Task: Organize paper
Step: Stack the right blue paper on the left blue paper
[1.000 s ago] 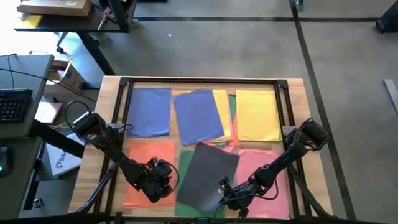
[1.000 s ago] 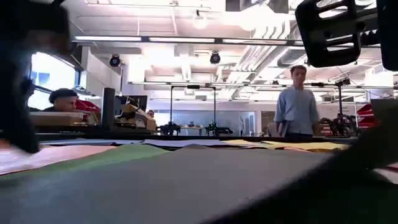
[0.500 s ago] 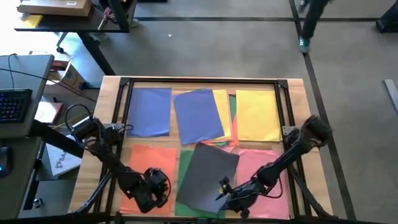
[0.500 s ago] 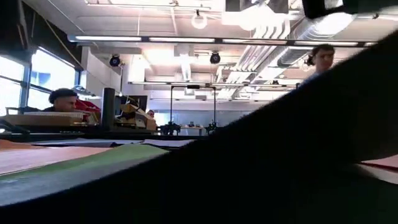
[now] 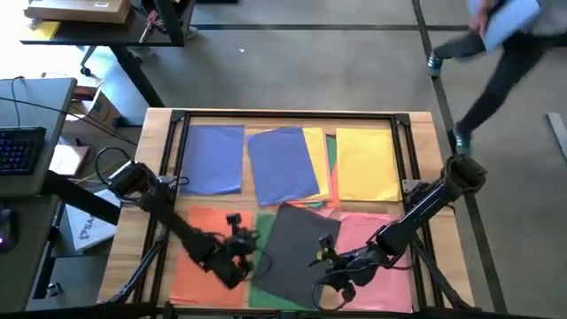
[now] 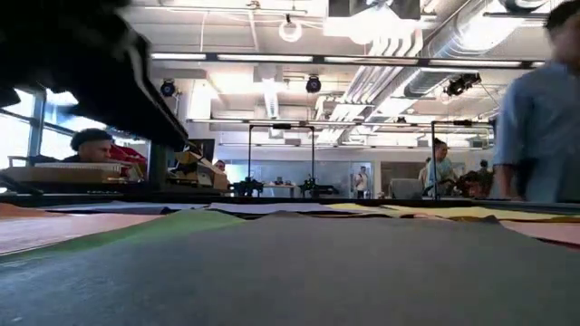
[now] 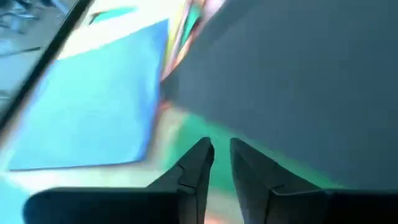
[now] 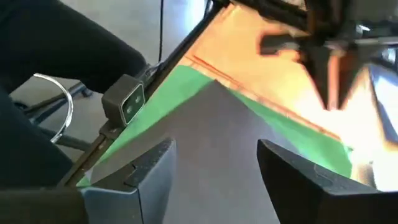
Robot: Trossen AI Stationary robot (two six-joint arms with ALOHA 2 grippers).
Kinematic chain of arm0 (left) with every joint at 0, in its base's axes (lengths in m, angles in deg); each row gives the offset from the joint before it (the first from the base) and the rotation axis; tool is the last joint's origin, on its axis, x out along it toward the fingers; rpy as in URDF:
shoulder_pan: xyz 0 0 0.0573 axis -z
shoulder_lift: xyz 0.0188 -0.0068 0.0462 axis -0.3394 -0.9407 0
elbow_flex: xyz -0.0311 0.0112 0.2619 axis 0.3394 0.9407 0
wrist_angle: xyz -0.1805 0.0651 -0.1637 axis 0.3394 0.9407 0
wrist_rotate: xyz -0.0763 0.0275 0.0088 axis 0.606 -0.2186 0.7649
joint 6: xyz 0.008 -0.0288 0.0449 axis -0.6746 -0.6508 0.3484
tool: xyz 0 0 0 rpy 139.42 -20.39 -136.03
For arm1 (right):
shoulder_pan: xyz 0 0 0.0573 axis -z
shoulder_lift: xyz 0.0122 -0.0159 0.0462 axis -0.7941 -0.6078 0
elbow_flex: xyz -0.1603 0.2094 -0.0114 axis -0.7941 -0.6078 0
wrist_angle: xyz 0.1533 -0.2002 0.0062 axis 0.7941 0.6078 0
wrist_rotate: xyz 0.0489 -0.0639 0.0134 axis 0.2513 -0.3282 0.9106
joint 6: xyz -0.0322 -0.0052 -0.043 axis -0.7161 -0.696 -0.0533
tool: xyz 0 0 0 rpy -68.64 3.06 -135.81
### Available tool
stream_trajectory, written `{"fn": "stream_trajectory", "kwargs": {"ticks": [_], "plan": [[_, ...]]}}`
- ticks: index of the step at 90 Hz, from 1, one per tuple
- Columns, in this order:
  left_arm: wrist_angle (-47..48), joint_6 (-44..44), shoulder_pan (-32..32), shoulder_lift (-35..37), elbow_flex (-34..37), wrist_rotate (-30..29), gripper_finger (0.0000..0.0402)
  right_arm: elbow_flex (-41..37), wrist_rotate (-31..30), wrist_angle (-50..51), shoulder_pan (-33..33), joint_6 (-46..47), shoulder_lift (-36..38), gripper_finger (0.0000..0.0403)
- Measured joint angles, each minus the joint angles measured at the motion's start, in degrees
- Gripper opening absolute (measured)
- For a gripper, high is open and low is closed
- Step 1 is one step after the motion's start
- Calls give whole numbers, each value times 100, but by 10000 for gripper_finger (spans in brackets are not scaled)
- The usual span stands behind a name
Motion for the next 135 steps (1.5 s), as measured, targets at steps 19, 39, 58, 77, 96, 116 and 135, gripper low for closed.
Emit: {"fn": "stream_trajectory", "kwargs": {"ticks": [19, 39, 58, 77, 96, 116, 135], "plan": [[-221, 3050, -1076, -23, 340, 911, 135, -2, -53, 108, 0, 538, -40, 213], [-407, 3495, -1710, -23, 667, 600, 173, -2, -144, 130, -2, 693, -42, 213], [-1113, 4056, -1852, -23, 974, 812, 159, -2, -146, 134, 0, 665, -45, 213], [-1478, 4329, -1855, -1, 1217, 773, 148, -2, -149, 132, 2, 685, -47, 213], [-2344, 4329, -1990, 4, 1470, 861, 127, -4, -149, 132, 4, 687, -47, 213], [-2672, 4010, -2056, -21, 1475, 1010, 55, -4, -150, 131, 4, 687, -49, 213], [-2877, 3614, -1918, -31, 1419, 499, 5, -4, -151, 132, 4, 691, -47, 213]]}}
